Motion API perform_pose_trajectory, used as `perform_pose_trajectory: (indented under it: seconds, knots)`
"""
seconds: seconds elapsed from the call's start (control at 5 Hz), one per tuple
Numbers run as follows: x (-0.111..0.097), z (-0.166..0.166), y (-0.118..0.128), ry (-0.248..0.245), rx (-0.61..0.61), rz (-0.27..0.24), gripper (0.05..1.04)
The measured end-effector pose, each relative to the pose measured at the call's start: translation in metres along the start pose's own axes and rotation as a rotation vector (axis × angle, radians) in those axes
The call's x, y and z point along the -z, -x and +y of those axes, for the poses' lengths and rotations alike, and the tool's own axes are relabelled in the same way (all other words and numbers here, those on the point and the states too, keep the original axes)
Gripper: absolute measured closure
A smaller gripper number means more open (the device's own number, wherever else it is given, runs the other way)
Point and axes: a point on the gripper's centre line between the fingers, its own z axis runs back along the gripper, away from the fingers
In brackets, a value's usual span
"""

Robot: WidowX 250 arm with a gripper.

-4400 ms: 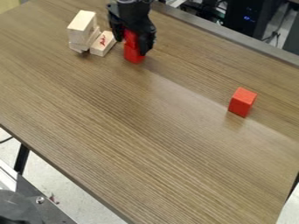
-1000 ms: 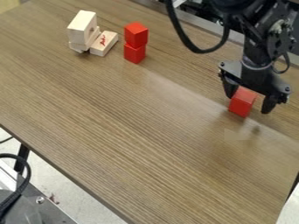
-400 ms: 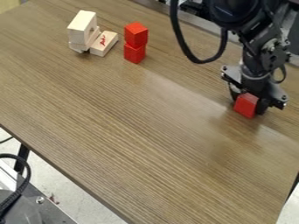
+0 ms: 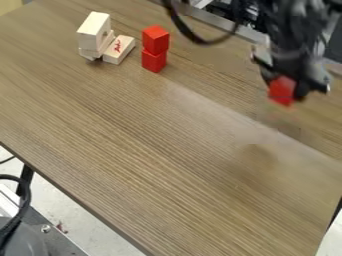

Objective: Take the red cube from the right of the table and put it on top of the red cubes

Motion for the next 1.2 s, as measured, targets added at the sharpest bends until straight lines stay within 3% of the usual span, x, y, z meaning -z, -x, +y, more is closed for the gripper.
perform_pose_trajectory:
  seconds: [0.2,0.4,0.6,1.0,1.2]
  knots:
    - [-0.033,0.019,-0.016,0.005,-0.056,-0.028,0.485]
    - [-0.046,0.032,-0.023,-0.009,-0.08,-0.028,0.485]
    - [-0.054,0.052,-0.028,-0.043,-0.11,0.006,0.485]
    - [-0.067,0.092,-0.029,-0.184,-0.123,0.1,0.485]
    - [-0.068,0.116,-0.026,-0.221,-0.172,0.11,0.485]
